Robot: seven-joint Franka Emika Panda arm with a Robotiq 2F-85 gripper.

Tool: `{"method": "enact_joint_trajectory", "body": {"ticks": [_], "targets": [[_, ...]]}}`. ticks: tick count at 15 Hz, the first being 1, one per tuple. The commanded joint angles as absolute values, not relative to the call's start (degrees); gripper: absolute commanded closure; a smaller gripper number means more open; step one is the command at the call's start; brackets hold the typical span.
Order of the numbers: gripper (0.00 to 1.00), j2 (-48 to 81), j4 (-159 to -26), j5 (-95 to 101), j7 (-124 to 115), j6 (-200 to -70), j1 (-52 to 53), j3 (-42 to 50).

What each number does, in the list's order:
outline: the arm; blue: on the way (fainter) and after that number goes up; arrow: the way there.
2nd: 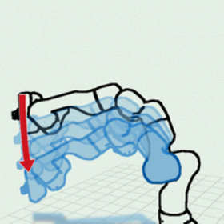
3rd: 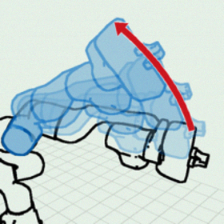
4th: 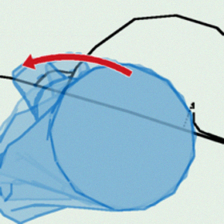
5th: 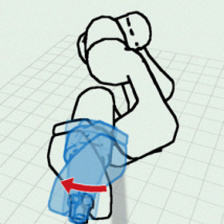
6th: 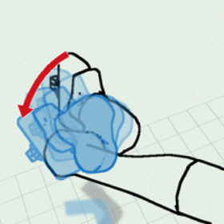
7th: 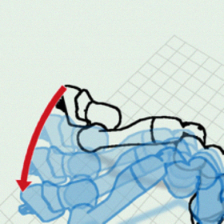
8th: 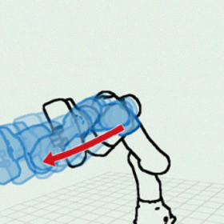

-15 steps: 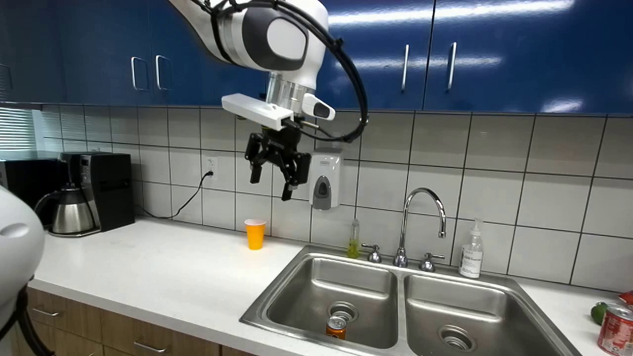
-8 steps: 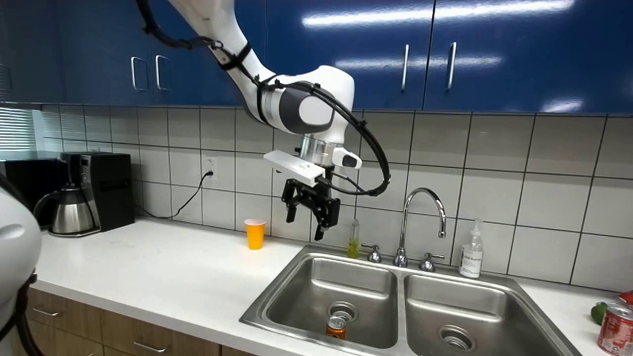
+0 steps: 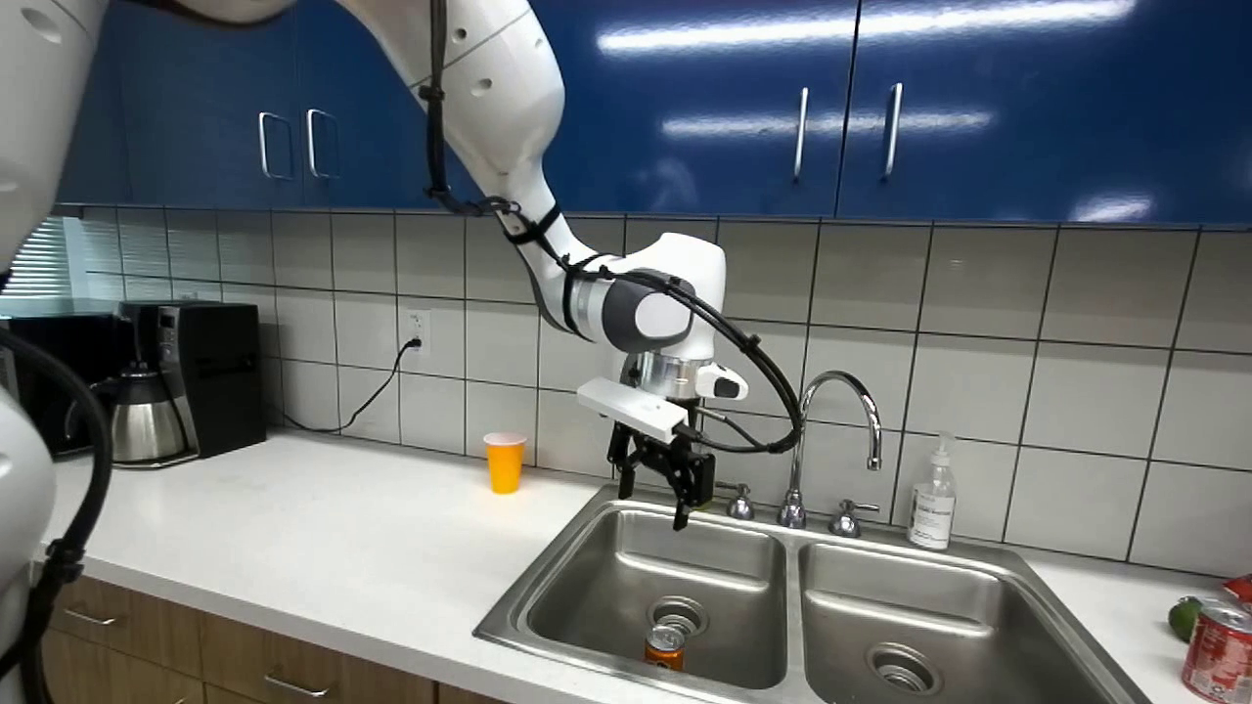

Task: Remove the can from the sink

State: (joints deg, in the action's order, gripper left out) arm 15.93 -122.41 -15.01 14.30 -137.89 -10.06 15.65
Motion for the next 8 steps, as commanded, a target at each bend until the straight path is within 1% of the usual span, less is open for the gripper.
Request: {"method": "enact_joint_trajectory", "body": {"ticks": [1,8], "targets": [[0.0,22.92,-116.57,-16.58,16.27,-139.82,-14.06,10.89],[0.0,31.2,-112.22,-14.68,15.15,-144.8,-16.62,6.87]]}}
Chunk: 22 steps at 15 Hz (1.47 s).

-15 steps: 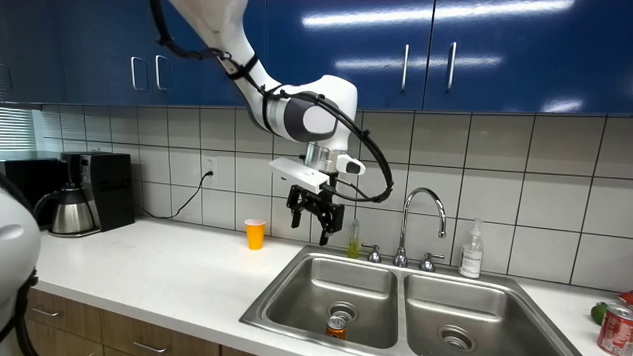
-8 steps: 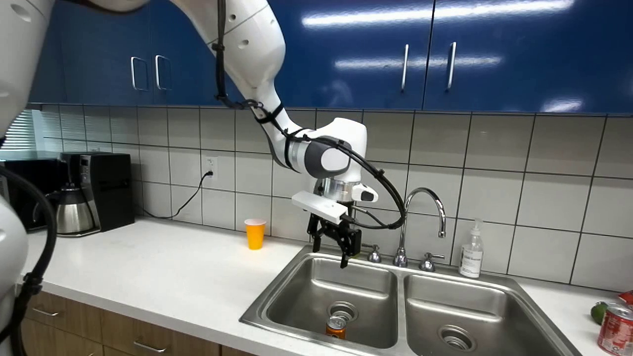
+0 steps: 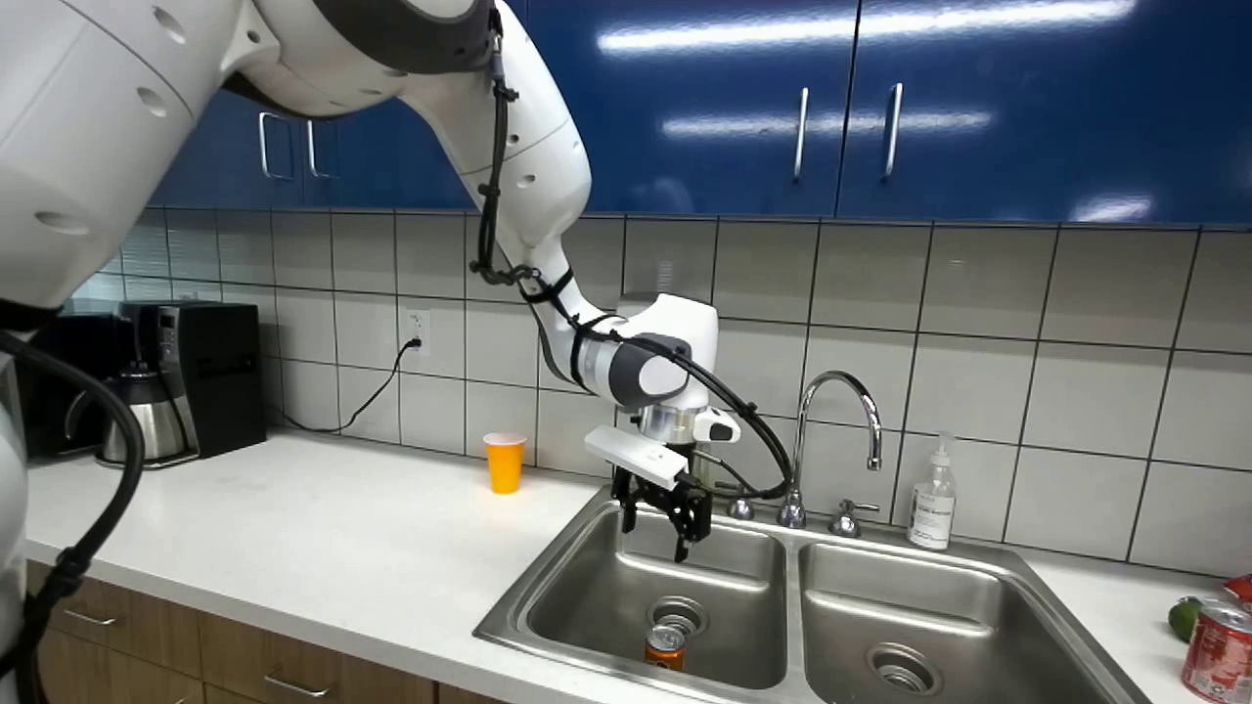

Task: Remove the can from the sink

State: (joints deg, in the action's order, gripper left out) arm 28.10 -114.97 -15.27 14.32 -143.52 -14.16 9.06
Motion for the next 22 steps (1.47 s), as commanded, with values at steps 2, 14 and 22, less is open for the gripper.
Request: {"method": "enact_joint_trajectory", "body": {"ticks": [2,14,22], "targets": [[0.0,32.78,-111.72,-14.07,14.97,-145.74,-17.02,6.63],[0.0,41.09,-110.61,-12.5,15.28,-152.49,-20.05,4.86],[0.0,45.55,-108.54,-10.35,14.83,-155.79,-20.54,3.84]]}}
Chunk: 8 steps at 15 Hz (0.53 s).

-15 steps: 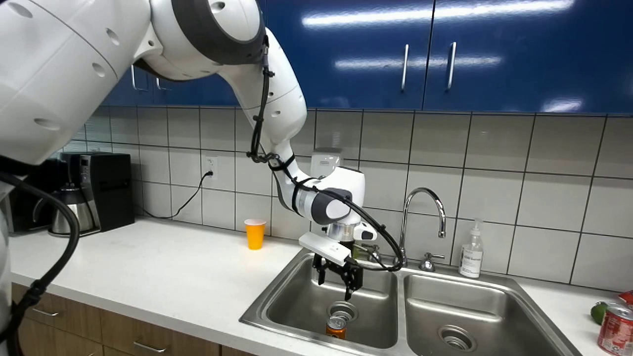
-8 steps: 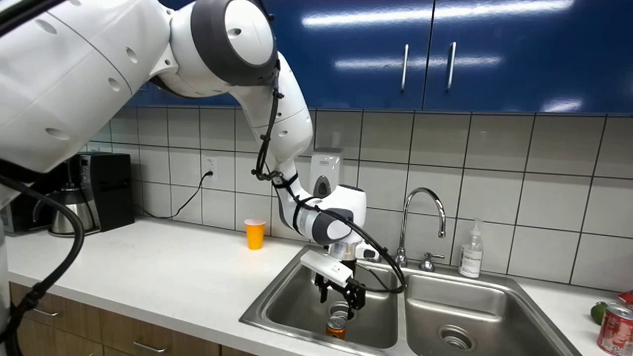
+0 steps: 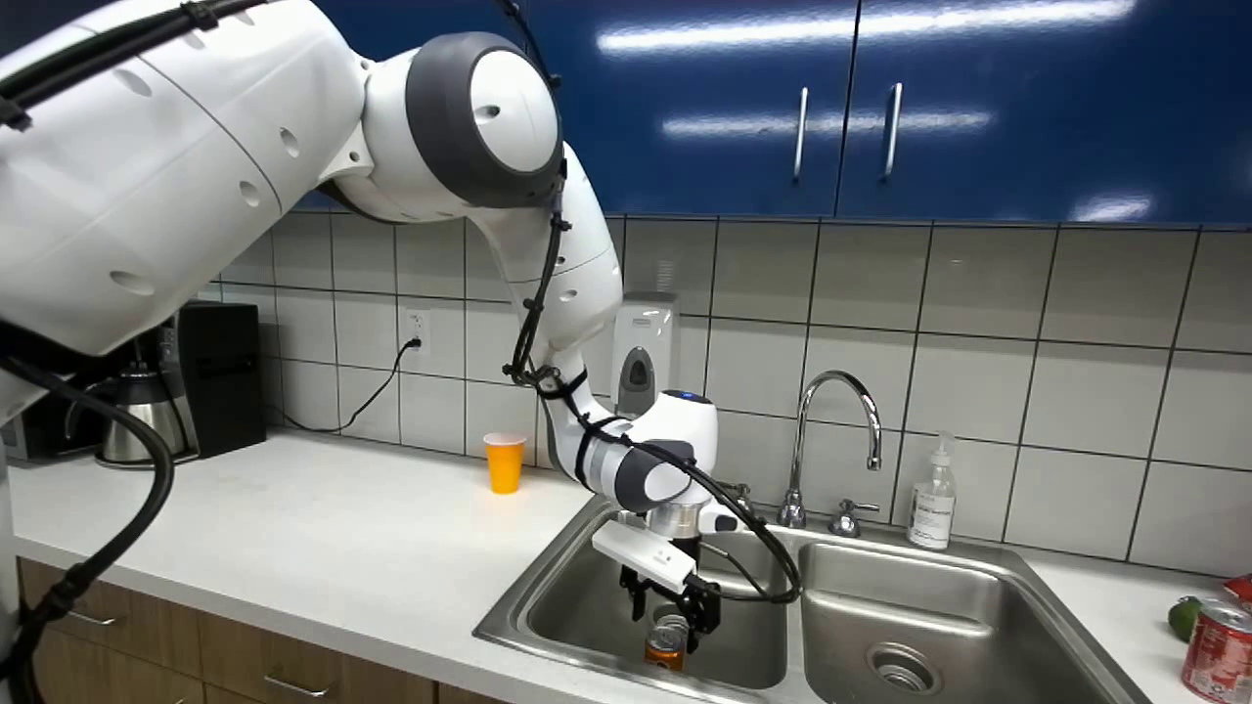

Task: Remove the can from the sink

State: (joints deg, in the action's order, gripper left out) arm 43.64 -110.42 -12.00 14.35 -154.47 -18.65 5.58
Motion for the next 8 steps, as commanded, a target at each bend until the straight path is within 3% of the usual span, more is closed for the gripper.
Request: {"method": "enact_joint_trajectory", "body": {"ticks": [1,8], "targets": [[0.0,46.06,-108.29,-10.05,14.73,-155.99,-20.49,3.84],[0.0,49.18,-106.66,-8.9,14.28,-156.95,-20.52,3.62]]}}
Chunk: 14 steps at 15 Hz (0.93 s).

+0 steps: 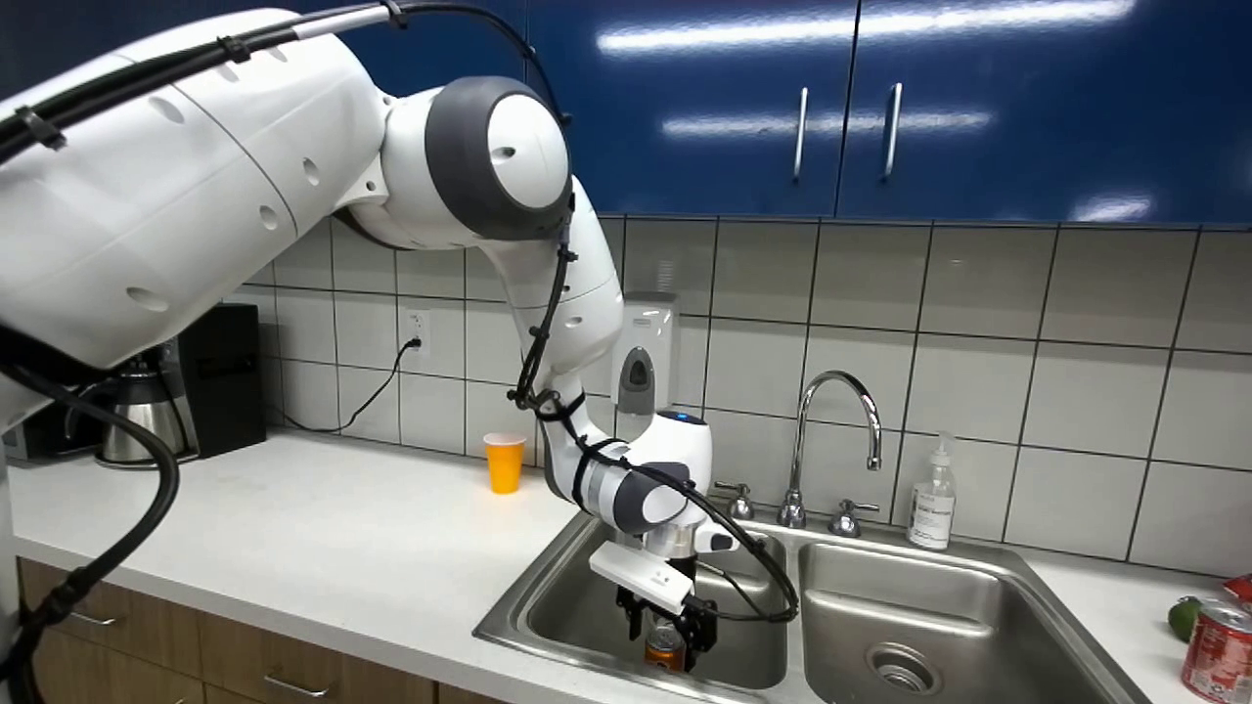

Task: Remove the can from the sink

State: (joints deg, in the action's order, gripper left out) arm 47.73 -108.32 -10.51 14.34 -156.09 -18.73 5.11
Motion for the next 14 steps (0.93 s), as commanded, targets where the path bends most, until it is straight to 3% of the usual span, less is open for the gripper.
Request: {"method": "enact_joint_trajectory", "body": {"ticks": [1,2,3,4,8,14], "targets": [[0.0,49.5,-106.43,-8.88,14.18,-157.08,-20.51,3.62],[0.0,49.7,-106.29,-8.87,14.18,-157.17,-20.54,3.59],[0.25,49.81,-106.18,-8.82,14.3,-157.37,-20.59,3.53],[0.28,49.89,-106.1,-8.78,14.38,-157.53,-20.61,3.47],[0.6,49.99,-106.11,-8.83,14.5,-158.26,-20.8,2.98],[0.62,46.57,-107.89,-8.96,14.78,-156.62,-20.84,1.82]]}}
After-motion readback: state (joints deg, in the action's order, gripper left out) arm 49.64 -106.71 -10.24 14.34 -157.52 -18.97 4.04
